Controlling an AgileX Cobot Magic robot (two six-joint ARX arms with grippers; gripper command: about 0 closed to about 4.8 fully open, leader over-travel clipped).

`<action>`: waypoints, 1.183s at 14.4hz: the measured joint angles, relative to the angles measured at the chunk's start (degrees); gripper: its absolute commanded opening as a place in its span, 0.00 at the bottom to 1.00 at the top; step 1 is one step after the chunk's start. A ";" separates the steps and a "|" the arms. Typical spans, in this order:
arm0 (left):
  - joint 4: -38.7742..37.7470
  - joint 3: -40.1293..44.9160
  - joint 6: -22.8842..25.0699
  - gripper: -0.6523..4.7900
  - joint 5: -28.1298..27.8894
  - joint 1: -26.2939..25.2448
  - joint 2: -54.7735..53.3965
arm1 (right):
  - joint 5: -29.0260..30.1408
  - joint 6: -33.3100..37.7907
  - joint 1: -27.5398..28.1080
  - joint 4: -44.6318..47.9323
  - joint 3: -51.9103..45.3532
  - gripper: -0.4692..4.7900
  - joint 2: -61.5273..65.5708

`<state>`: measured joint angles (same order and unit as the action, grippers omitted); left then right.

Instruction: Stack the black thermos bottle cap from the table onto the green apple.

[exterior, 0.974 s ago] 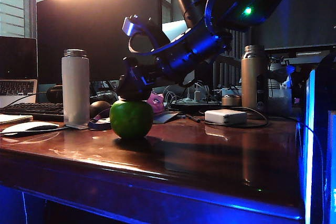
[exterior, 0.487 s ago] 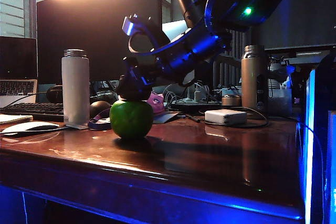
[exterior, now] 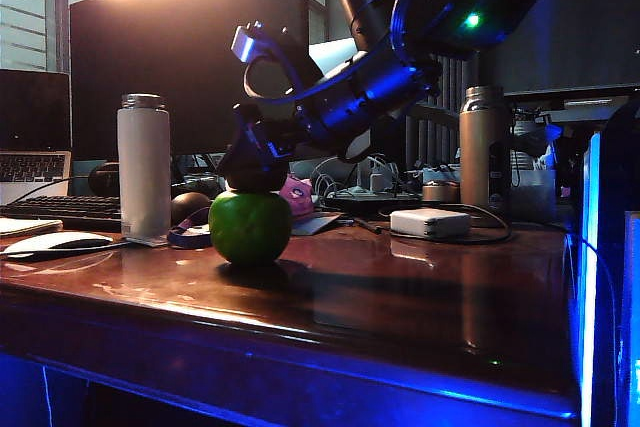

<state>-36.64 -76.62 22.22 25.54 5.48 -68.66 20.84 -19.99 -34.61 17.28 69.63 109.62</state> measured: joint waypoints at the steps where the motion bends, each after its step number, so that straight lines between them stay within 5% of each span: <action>1: 0.00 0.00 0.00 0.11 0.00 0.00 0.00 | 0.24 0.02 0.00 0.00 0.00 1.00 0.00; 17: 0.00 0.00 0.00 0.11 0.00 0.00 0.00 | 1.03 0.00 -0.02 3.04 0.28 1.00 -0.42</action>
<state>-36.64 -76.62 22.22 25.54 5.48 -68.66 21.87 -19.99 -34.63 20.32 69.91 109.21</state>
